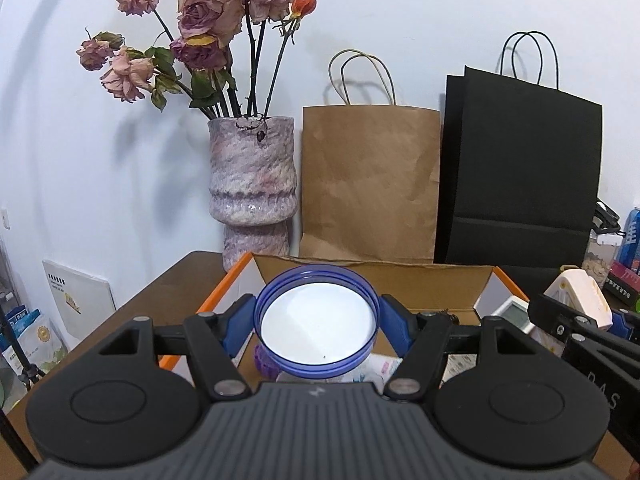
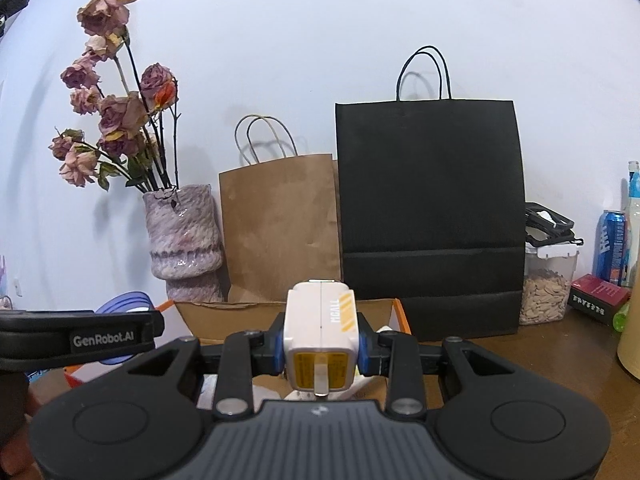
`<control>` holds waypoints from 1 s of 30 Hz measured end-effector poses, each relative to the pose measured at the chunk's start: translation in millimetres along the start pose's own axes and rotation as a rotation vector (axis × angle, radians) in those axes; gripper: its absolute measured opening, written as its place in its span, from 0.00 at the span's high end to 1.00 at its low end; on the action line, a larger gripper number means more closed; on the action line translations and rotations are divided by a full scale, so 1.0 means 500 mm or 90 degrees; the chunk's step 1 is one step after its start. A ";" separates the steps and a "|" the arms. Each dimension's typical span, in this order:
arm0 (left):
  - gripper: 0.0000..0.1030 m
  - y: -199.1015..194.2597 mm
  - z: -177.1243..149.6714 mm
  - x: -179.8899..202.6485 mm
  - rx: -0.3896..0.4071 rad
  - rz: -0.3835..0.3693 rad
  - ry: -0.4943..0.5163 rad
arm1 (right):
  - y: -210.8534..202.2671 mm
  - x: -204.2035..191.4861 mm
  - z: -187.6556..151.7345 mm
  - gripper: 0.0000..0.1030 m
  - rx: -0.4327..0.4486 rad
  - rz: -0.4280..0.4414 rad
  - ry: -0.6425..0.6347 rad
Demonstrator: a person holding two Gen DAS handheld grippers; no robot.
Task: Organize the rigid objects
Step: 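Carry the blue-rimmed lid and white plug over the red box with both tools, then open both tools to drop the lid and plug into the box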
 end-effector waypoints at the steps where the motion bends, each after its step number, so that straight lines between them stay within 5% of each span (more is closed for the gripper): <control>1: 0.34 0.006 0.001 -0.001 0.001 0.001 0.001 | 0.008 0.000 0.000 0.70 0.000 0.001 -0.001; 30: 0.31 0.138 -0.006 -0.006 0.003 0.017 0.046 | 0.160 0.001 -0.033 0.70 -0.036 0.003 -0.036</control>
Point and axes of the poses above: each gripper's, at about its wrist camera, not at the fingertips, and y roughly the way its jaws point, x to its right, z to its top, the point moved 3 cm from there along y, roughly the way its jaws point, and after that the axes turned 12 degrees about x, right-handed, at the moved point
